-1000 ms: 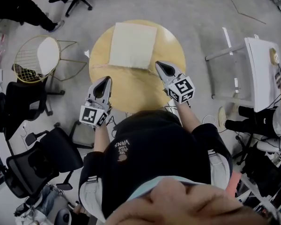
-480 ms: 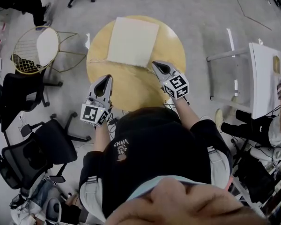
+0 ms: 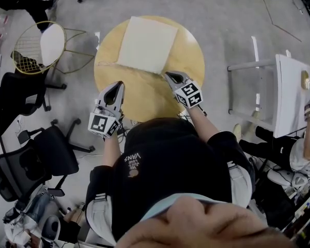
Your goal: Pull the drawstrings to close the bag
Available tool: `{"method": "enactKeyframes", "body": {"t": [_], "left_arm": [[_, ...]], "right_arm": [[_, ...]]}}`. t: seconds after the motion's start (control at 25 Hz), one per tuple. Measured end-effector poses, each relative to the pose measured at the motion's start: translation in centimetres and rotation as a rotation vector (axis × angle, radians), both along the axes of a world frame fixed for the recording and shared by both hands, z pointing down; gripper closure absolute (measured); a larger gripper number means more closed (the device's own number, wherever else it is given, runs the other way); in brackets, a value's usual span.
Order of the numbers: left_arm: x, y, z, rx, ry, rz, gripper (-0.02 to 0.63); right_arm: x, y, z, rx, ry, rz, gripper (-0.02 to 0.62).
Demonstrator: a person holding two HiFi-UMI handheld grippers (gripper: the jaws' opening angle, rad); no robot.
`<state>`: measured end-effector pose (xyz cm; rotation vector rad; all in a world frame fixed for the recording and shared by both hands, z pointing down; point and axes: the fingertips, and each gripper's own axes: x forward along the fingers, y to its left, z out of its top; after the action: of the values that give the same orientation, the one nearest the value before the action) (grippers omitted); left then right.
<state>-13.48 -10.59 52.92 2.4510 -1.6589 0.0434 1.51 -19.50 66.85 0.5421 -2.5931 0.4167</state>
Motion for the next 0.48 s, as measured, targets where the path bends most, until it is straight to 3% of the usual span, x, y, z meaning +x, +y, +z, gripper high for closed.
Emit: {"method": "enactKeyframes", "body": {"t": [0.4,0.48], "left_arm": [[-0.2,0.4,0.1,-0.017,0.003,-0.029,0.6],[-0.3,0.7,0.2,-0.019,-0.001,-0.026,0.6]], "right_arm": [[-0.6,1.3,4.5,-0.072,0.097,-0.053,0.594],[-0.6,1.3,5.1,-0.065,0.123,-0.058,0.495]]}}
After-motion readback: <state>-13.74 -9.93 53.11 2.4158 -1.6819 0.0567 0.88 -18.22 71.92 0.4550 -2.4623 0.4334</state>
